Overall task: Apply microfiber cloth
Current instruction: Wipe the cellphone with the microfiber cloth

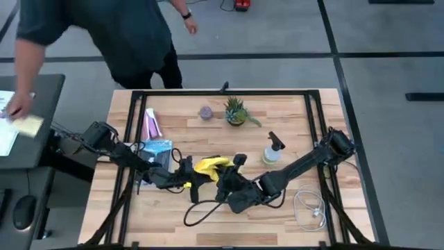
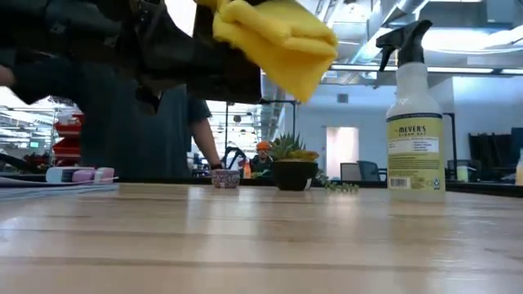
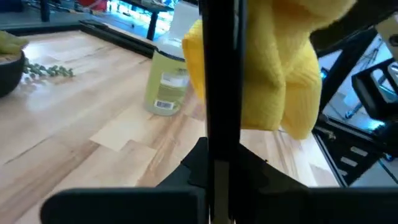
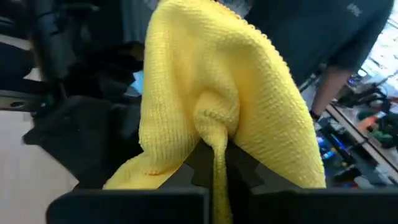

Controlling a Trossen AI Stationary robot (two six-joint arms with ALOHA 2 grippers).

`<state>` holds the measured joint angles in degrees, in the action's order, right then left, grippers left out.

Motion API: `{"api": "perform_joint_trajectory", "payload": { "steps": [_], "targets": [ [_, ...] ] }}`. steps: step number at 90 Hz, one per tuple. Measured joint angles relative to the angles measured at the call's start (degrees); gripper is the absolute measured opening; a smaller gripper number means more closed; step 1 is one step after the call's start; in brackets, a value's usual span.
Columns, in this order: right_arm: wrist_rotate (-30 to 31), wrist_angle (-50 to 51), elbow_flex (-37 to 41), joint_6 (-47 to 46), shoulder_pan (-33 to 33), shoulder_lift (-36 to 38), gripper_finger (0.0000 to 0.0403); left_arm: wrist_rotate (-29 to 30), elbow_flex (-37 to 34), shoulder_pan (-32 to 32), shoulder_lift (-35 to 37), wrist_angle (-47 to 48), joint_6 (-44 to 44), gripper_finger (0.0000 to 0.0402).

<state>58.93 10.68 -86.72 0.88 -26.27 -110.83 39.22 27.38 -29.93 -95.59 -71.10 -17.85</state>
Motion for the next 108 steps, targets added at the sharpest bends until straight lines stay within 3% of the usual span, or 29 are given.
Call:
{"api": "perform_joint_trajectory", "payload": {
  "steps": [17,36,52,62,80,86,98,108],
  "targets": [
    [-9.8,10.1,0.0,-9.5,0.0,0.0,0.0000,-0.3,0.0,-0.1,0.0,0.1,0.4,0.0008],
    [-6.1,29.6,0.0,-22.7,-2.9,0.0,0.0000,-0.4,0.0,-0.1,0.0,-0.3,1.0,0.0008],
    [-4.6,45.7,0.1,-40.0,-6.5,0.0,0.0000,-0.1,0.5,-0.1,0.0,2.8,5.2,0.0008],
    [-4.7,51.0,0.1,-48.0,-8.4,0.0,0.0000,3.4,4.9,0.2,0.0,19.2,7.6,0.0008],
    [-3.7,53.3,0.0,-51.9,-9.7,-0.1,0.0000,4.7,23.3,2.3,0.0,68.6,4.7,0.0008],
    [-3.5,53.7,0.1,-52.0,-9.8,-0.1,0.0000,6.3,28.6,2.8,0.0,81.1,3.6,0.0008],
    [-3.5,55.1,0.0,-52.1,-10.2,-0.1,0.0000,6.6,34.9,3.7,0.0,95.1,3.5,0.0008],
    [-3.5,58.2,0.0,-54.6,-11.0,-0.1,0.0000,2.7,35.2,4.3,-0.1,97.6,5.4,0.0008]
  ]
}}
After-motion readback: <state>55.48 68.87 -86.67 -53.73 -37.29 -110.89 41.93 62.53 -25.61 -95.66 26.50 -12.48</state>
